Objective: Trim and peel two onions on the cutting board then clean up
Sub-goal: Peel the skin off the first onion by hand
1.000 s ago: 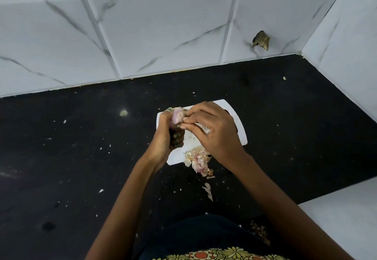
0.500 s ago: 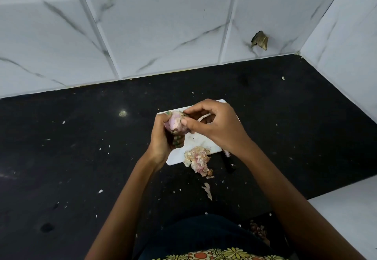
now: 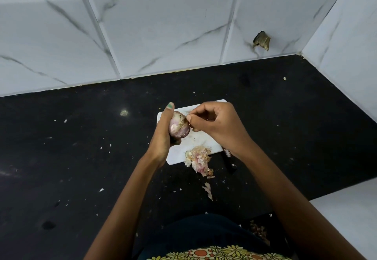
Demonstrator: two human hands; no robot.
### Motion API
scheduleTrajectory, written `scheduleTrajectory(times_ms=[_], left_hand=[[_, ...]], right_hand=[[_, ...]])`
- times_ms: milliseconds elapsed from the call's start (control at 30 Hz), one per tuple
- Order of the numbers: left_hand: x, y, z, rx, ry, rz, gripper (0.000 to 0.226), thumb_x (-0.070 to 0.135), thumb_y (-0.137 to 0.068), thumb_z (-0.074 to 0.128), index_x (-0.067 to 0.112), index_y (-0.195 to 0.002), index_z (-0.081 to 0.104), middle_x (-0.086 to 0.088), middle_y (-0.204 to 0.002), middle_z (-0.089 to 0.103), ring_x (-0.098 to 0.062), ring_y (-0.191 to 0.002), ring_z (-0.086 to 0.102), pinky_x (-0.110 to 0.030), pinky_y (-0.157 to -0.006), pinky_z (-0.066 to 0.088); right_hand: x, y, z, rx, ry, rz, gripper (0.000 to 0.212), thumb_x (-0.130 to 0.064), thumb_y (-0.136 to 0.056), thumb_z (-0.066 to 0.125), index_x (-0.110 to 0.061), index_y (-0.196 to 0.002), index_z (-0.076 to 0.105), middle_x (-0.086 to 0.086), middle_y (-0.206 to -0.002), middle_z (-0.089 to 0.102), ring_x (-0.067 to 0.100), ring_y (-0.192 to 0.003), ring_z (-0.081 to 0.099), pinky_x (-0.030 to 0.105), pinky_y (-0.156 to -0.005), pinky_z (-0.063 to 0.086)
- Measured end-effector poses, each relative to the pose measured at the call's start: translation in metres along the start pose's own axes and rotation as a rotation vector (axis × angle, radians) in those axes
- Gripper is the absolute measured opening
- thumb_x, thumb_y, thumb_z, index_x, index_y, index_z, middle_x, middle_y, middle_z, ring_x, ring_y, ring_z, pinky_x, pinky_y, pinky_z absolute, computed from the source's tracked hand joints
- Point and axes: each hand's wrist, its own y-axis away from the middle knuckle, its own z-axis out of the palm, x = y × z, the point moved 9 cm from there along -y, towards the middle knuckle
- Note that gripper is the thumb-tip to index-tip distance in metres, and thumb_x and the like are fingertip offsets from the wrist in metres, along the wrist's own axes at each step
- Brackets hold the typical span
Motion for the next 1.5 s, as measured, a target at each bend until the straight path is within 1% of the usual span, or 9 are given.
scheduleTrajectory(times_ms=[133,267,367,533,633,733,967,1200,1500], left_hand=[[0.003,0.000,0.005,-0.062,-0.073,-0.003,0.089,0.075,-0.083,0.031,-0.004,-0.105,0.065,-0.020,-0.103,0.072,-0.036,-0.102,0.066,-0.045,-0.091,0.049],[0.005,0.003,0.005,-0.066,-0.084,-0.004,0.088,0.068,-0.090,0.026,-0.011,-0.093,0.063,-0.014,-0.081,0.069,-0.025,-0.075,0.061,-0.031,-0.071,0.042],[0.003,0.005,0.001,0.001,-0.058,-0.046,0.071,0.059,-0.099,0.022,0.009,-0.066,0.060,0.001,-0.056,0.060,-0.011,-0.057,0.048,-0.030,-0.063,0.034],[-0.001,0.005,-0.001,0.068,-0.043,-0.151,0.062,0.059,-0.098,0.028,0.017,-0.064,0.056,0.001,-0.055,0.056,-0.012,-0.056,0.039,-0.027,-0.056,0.033],[-0.001,0.003,-0.002,0.086,-0.006,-0.175,0.062,0.065,-0.095,0.030,0.019,-0.058,0.050,-0.001,-0.059,0.043,-0.011,-0.052,0.028,-0.025,-0.049,0.026],[0.002,0.002,0.001,0.037,-0.031,-0.142,0.072,0.067,-0.096,0.022,0.027,-0.047,0.055,-0.003,-0.061,0.040,-0.010,-0.052,0.022,-0.027,-0.049,0.020],[0.011,0.004,0.003,0.029,-0.147,-0.053,0.066,0.059,-0.101,0.018,0.033,-0.058,0.062,0.009,-0.049,0.038,-0.008,-0.047,0.024,-0.024,-0.047,0.023],[0.015,0.001,-0.003,0.080,-0.242,0.007,0.066,0.054,-0.102,0.021,0.011,-0.067,0.057,0.009,-0.046,0.036,-0.006,-0.044,0.028,-0.027,-0.050,0.026],[0.019,-0.001,-0.006,0.126,-0.277,0.055,0.067,0.052,-0.102,0.022,-0.001,-0.075,0.052,0.010,-0.044,0.038,-0.006,-0.042,0.033,-0.030,-0.054,0.027]], right_hand=[[0.002,0.004,0.008,-0.038,0.037,0.032,0.021,-0.018,-0.071,0.083,-0.011,-0.088,0.070,0.002,-0.079,0.071,0.015,-0.074,0.068,0.027,-0.070,0.058],[0.002,0.002,0.007,-0.049,0.033,0.045,0.014,-0.009,-0.071,0.080,-0.011,-0.082,0.071,0.002,-0.075,0.071,0.018,-0.071,0.069,0.033,-0.068,0.059],[0.004,-0.001,0.006,-0.044,0.018,0.041,0.007,-0.002,-0.076,0.072,-0.009,-0.079,0.072,0.003,-0.072,0.071,0.015,-0.064,0.068,0.033,-0.064,0.059],[0.007,0.000,0.001,0.059,0.023,0.012,0.007,-0.006,-0.086,0.065,-0.009,-0.086,0.071,-0.003,-0.074,0.068,0.005,-0.064,0.065,0.019,-0.058,0.054],[-0.010,0.007,-0.001,0.163,0.141,-0.166,0.011,-0.013,-0.088,0.065,-0.011,-0.096,0.071,-0.004,-0.089,0.066,0.005,-0.081,0.063,0.016,-0.066,0.051],[-0.023,0.014,0.014,0.055,0.311,-0.376,0.021,-0.016,-0.084,0.069,-0.012,-0.105,0.071,0.001,-0.101,0.060,0.009,-0.094,0.058,0.021,-0.075,0.050],[-0.027,0.020,0.016,0.124,0.592,-0.565,0.019,-0.012,-0.085,0.068,-0.008,-0.103,0.071,0.008,-0.101,0.065,0.020,-0.089,0.064,0.034,-0.072,0.056],[-0.028,0.025,0.016,0.161,0.562,-0.592,0.009,-0.010,-0.084,0.071,-0.004,-0.091,0.069,0.009,-0.099,0.065,0.019,-0.085,0.064,0.035,-0.069,0.054],[-0.029,0.023,0.015,0.196,0.550,-0.597,0.021,-0.011,-0.081,0.073,-0.002,-0.100,0.069,0.010,-0.098,0.066,0.019,-0.087,0.064,0.031,-0.074,0.054]])
